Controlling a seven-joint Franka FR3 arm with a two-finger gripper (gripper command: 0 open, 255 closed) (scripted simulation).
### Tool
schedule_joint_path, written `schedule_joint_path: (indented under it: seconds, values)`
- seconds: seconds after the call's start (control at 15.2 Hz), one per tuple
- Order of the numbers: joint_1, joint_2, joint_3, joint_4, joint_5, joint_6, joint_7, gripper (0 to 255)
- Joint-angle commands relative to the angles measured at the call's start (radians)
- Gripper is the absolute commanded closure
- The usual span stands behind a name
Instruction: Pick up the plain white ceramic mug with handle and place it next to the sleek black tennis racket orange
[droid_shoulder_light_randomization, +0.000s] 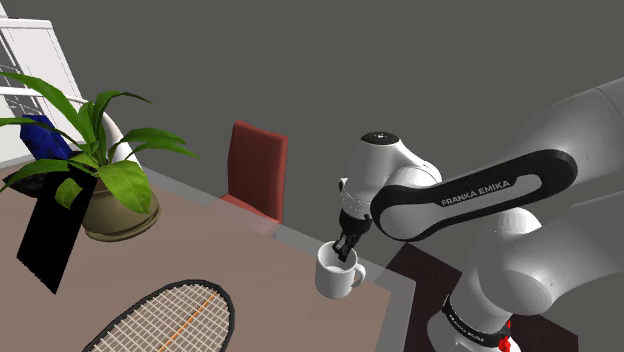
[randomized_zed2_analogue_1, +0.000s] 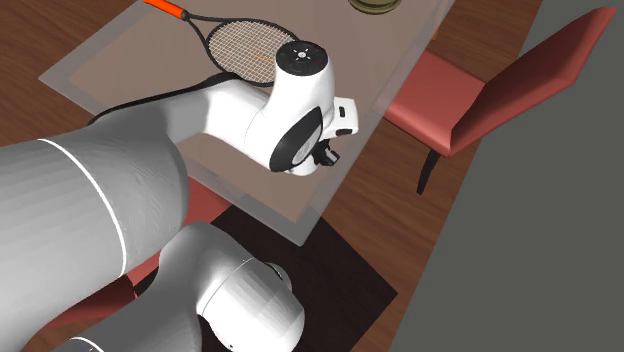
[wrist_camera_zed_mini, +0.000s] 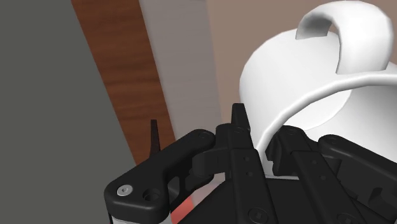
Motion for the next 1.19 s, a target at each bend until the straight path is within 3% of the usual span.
schedule_joint_path:
  seconds: [0.0, 1.12]
  values:
    - [-0.001, -0.017, -0.005, 0.013, -0.005, -0.03, 0.0, 255]
    - [-0.018, -0.141, -0.055, 0.181, -0.051, -0.321, 0.002, 255]
